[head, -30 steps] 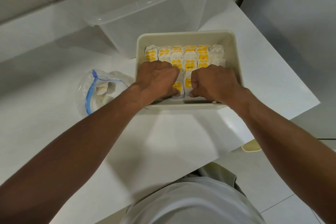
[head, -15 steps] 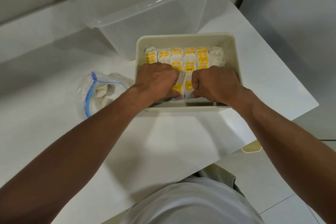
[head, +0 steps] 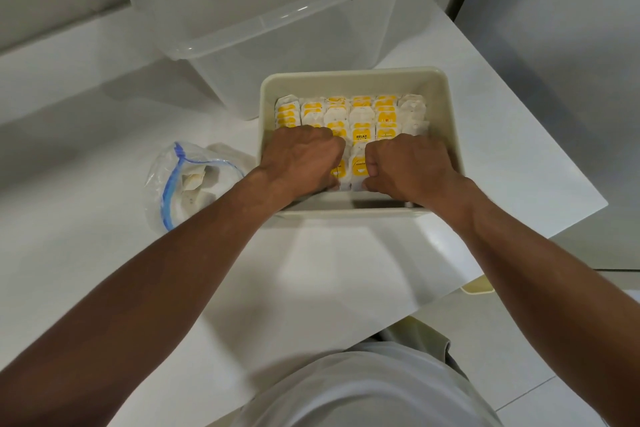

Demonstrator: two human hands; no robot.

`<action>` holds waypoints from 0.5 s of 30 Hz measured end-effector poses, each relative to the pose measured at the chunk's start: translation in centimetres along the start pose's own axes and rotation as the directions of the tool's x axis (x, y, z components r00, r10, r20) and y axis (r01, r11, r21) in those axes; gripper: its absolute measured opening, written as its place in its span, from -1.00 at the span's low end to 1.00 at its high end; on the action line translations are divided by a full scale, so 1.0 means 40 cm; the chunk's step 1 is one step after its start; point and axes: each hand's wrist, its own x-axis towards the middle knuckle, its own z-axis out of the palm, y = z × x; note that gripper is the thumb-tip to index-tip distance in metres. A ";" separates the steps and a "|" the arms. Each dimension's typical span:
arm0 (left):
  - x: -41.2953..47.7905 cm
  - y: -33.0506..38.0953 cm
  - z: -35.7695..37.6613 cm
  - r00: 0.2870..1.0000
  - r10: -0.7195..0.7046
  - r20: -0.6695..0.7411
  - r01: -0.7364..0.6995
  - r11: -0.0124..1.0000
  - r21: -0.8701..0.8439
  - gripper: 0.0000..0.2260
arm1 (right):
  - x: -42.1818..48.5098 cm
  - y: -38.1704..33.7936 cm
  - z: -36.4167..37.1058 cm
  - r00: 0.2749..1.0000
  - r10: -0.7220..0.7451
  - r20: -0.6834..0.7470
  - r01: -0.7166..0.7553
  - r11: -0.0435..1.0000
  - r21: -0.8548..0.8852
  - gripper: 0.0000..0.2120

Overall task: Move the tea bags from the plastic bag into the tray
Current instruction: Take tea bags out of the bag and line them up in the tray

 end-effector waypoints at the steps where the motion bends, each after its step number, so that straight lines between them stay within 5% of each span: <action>1: 0.000 0.000 0.000 1.000 0.002 -0.002 -0.002 1.000 -0.006 -0.68 | -0.001 0.001 -0.002 1.000 -0.003 0.003 0.003 1.000 0.006 -0.71; 10: -0.034 -0.015 -0.016 0.998 0.003 -0.071 -0.010 0.995 -0.101 -0.67 | 0.004 0.007 -0.008 0.999 0.043 -0.027 -0.035 0.965 0.259 -0.72; 15: -0.090 -0.035 -0.043 0.992 -0.062 -0.111 0.036 0.975 -0.221 -0.73 | -0.004 -0.024 -0.012 0.998 -0.064 -0.007 0.060 0.882 0.467 -0.81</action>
